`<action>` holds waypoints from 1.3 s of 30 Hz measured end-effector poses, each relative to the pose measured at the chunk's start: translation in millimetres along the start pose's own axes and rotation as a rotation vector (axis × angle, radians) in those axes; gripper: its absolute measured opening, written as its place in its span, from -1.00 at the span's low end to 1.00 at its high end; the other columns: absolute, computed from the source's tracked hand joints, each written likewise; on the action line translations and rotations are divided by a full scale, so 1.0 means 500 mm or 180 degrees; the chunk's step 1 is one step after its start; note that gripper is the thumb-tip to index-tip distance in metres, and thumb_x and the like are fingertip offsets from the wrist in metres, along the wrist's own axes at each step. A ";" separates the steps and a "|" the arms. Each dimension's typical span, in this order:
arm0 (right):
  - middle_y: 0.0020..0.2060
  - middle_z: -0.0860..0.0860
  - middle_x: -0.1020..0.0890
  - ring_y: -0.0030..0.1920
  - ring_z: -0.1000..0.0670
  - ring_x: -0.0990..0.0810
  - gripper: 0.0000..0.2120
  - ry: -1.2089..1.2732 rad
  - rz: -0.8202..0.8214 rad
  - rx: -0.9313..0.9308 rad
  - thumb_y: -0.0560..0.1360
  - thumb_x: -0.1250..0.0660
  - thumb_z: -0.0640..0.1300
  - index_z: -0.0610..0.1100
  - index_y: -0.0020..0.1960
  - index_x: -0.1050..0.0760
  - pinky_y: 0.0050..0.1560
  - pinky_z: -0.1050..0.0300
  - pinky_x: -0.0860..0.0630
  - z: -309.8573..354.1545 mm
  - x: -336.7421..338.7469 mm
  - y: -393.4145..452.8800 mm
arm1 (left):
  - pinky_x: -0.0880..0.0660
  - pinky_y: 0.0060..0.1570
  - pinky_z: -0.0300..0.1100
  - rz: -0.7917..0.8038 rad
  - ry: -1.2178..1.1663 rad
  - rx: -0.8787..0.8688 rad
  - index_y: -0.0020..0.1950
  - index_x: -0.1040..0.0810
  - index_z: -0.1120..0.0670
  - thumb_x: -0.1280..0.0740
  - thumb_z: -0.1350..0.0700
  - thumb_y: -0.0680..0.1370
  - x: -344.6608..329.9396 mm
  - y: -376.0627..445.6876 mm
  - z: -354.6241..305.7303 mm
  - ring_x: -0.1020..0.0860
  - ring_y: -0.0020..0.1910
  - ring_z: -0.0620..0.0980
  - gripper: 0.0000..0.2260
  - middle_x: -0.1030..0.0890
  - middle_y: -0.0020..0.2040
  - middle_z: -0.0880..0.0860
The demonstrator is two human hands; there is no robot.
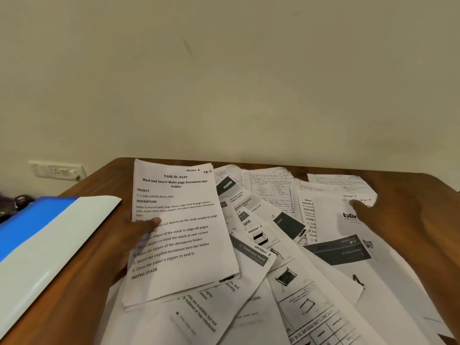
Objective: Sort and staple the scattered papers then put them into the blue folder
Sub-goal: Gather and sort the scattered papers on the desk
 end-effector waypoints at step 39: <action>-0.21 0.10 -0.66 -0.19 0.11 -0.62 -0.63 0.0145 0.1852 0.0270 0.25 -0.73 -0.06 0.09 -0.04 -0.65 -0.22 0.20 -0.46 0.105 -0.185 -0.097 | -0.62 0.07 0.10 -0.0432 0.0120 -0.0027 0.24 -0.63 0.15 -0.49 0.29 0.55 0.104 0.045 0.028 -0.69 0.04 0.25 -0.74 -0.72 0.09 0.19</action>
Point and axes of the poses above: each hand's wrist, its own y-axis towards the middle knuckle, its own x-axis out of the back of the hand, z = x × y, the point moved 8 cm from there along y, towards the middle knuckle
